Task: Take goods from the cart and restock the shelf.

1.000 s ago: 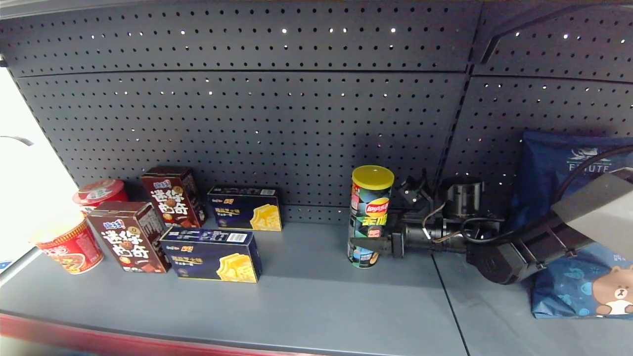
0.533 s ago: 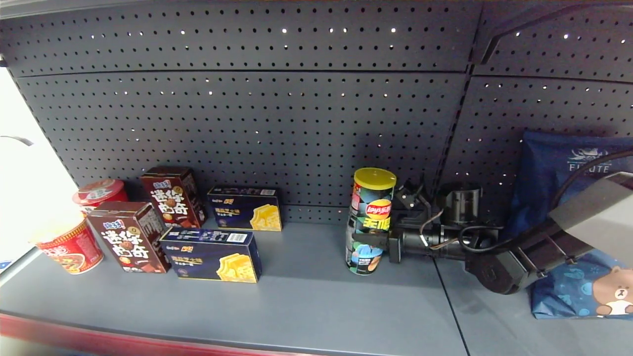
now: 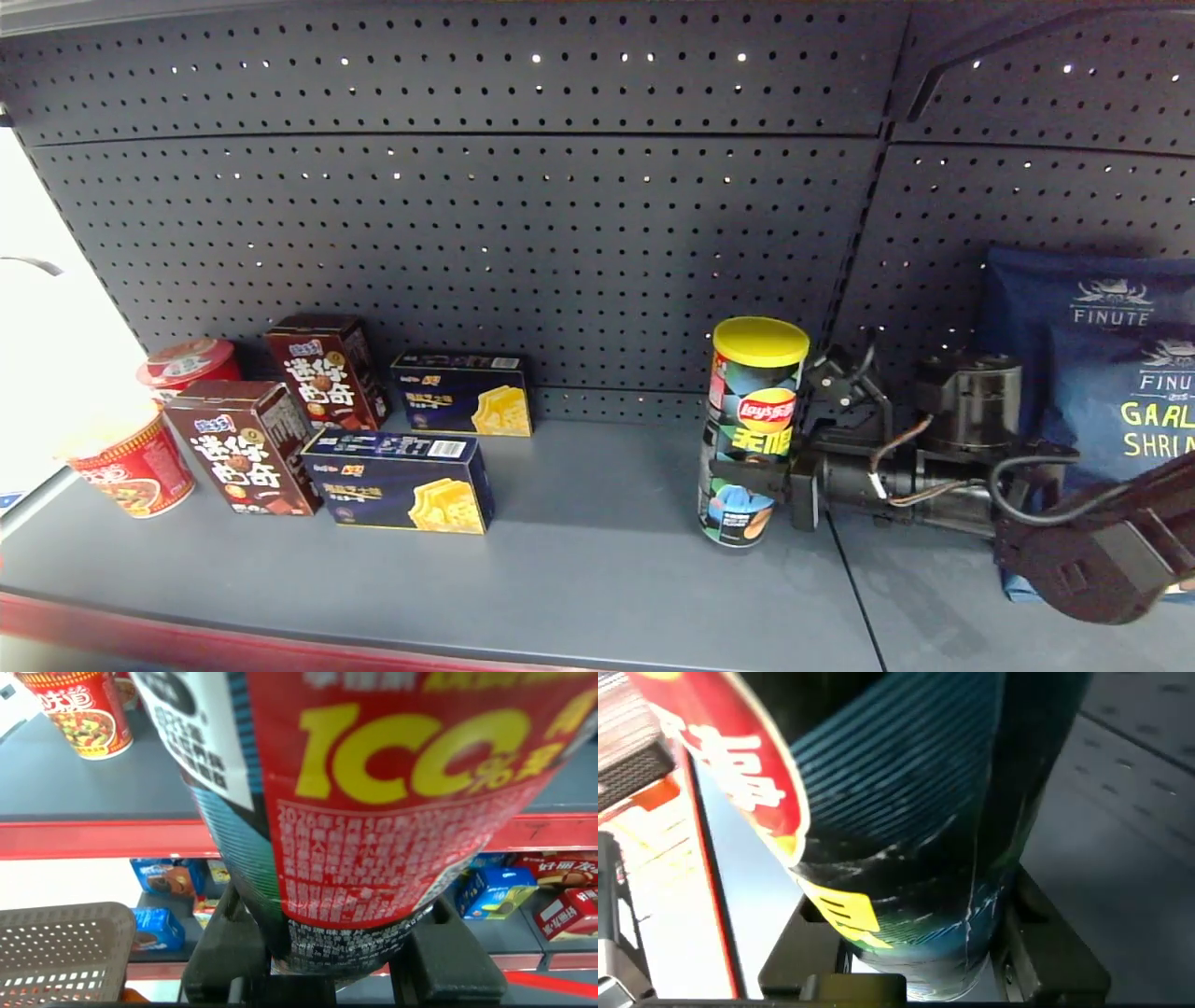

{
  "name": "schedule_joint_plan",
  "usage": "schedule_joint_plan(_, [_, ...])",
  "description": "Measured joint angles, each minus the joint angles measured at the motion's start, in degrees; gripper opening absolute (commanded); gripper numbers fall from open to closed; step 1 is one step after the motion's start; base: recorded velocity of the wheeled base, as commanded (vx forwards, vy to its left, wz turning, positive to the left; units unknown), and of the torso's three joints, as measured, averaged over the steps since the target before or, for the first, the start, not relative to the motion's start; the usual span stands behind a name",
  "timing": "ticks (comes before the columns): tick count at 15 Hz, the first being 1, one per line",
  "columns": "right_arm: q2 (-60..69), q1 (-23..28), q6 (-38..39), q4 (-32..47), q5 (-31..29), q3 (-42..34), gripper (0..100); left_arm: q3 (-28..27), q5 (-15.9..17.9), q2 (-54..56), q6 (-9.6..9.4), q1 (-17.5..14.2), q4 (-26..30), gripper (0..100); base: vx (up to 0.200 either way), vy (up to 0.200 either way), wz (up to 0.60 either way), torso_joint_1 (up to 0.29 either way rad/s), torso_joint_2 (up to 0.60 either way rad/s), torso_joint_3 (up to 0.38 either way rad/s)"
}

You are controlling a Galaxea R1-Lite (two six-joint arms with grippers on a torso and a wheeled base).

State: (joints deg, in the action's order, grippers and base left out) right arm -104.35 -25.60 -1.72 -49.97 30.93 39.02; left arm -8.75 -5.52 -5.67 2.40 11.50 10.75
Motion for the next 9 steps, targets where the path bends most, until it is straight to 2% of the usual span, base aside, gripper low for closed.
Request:
schedule_joint_plan(5, [10.1,-2.0,0.5,-2.3,-7.1,-11.4,0,-0.5,-0.1,0.0,-0.44,0.0,0.0,0,0.000,0.000,0.00,0.000,0.00,0.000])
schedule_joint_plan(9, [11.5,-2.9,0.9,-12.1,-8.5,-18.2,0,-0.3,-0.4,0.0,-0.46,0.0,0.1,0,0.000,0.000,0.00,0.000,0.00,0.000])
